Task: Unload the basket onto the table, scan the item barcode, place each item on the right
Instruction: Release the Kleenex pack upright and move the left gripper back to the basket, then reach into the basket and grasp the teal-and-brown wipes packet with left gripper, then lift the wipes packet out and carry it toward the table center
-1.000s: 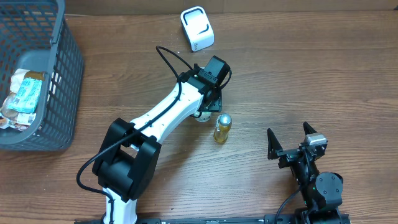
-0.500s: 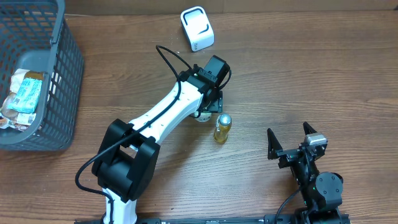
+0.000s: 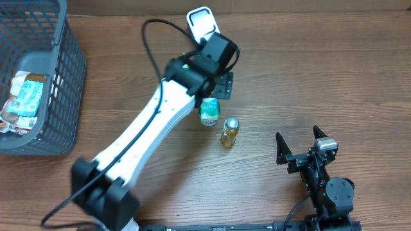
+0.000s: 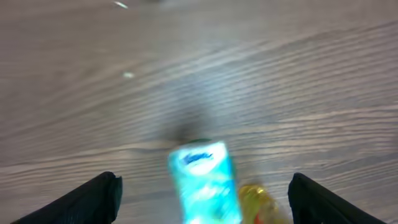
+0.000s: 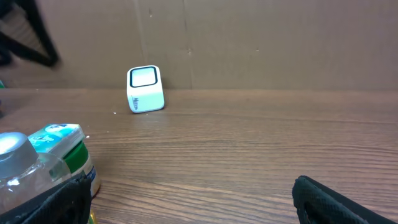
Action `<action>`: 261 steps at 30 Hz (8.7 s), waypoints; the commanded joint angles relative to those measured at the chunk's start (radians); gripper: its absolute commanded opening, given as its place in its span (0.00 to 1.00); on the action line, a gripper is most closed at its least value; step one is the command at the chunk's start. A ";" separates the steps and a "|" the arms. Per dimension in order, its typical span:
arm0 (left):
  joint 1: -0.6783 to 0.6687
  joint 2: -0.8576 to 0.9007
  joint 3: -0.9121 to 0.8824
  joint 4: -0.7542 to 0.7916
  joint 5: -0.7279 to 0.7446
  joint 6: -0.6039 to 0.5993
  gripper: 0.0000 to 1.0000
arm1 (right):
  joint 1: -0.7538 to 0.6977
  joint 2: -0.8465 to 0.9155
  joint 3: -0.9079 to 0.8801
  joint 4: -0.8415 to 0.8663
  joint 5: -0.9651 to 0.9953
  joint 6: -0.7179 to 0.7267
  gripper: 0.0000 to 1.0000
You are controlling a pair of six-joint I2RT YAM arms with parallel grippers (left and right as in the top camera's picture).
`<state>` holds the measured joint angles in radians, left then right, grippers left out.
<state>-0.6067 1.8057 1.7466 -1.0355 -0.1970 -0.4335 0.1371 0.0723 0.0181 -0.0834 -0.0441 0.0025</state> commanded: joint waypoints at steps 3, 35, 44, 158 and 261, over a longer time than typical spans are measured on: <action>0.006 -0.142 0.023 -0.070 -0.204 0.079 0.84 | -0.004 0.001 -0.010 0.002 0.008 -0.004 1.00; 0.723 -0.268 0.214 0.000 -0.307 0.456 1.00 | -0.004 0.001 -0.010 0.002 0.008 -0.004 1.00; 0.948 -0.190 0.214 0.047 -0.308 0.457 1.00 | -0.004 0.001 -0.010 0.002 0.008 -0.004 1.00; 1.234 0.056 0.266 0.117 0.175 0.505 0.05 | -0.004 0.001 -0.010 0.002 0.008 -0.004 1.00; 0.182 -0.222 -0.686 0.418 -0.066 -0.197 0.58 | -0.004 0.001 -0.010 0.002 0.008 -0.004 1.00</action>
<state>-0.4259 1.5692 1.0431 -0.6147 -0.2211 -0.6476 0.1371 0.0723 0.0181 -0.0837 -0.0441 0.0029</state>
